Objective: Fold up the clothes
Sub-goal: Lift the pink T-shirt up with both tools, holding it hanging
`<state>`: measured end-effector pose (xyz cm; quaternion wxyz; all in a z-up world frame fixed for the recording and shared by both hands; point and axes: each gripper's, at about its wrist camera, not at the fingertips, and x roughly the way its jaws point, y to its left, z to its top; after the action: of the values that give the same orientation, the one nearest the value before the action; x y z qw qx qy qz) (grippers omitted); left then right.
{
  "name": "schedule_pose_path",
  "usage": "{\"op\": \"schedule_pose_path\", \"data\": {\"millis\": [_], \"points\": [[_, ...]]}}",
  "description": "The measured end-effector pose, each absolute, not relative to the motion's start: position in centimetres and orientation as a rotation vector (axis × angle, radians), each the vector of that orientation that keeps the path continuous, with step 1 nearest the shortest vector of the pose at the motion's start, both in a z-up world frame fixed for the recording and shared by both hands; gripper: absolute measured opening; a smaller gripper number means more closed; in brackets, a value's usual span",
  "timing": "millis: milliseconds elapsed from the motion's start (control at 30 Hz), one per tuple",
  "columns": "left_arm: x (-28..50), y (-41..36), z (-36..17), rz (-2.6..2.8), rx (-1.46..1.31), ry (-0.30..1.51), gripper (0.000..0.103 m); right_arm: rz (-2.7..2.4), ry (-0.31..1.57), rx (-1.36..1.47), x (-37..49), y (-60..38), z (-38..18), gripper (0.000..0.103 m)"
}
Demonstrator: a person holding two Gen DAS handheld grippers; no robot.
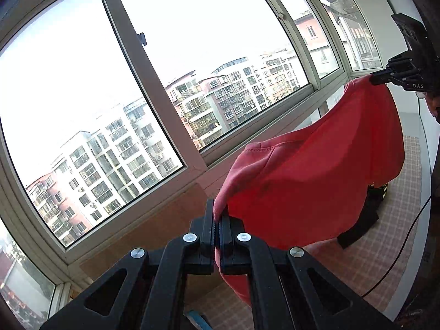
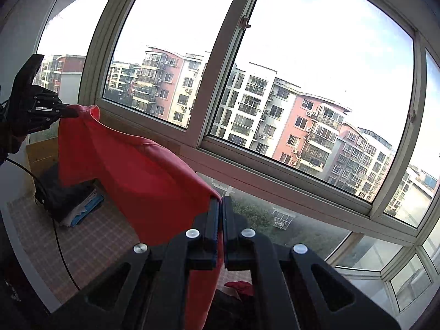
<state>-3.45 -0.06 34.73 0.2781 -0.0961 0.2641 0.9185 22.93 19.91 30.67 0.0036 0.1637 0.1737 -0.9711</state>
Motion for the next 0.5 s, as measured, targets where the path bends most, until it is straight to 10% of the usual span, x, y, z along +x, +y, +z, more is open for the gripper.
{"op": "schedule_pose_path", "data": {"millis": [500], "points": [[-0.2,-1.4,40.9,2.560,-0.196,0.889,0.001,-3.081,0.556,0.372,26.3,18.0,36.2,0.002]]}}
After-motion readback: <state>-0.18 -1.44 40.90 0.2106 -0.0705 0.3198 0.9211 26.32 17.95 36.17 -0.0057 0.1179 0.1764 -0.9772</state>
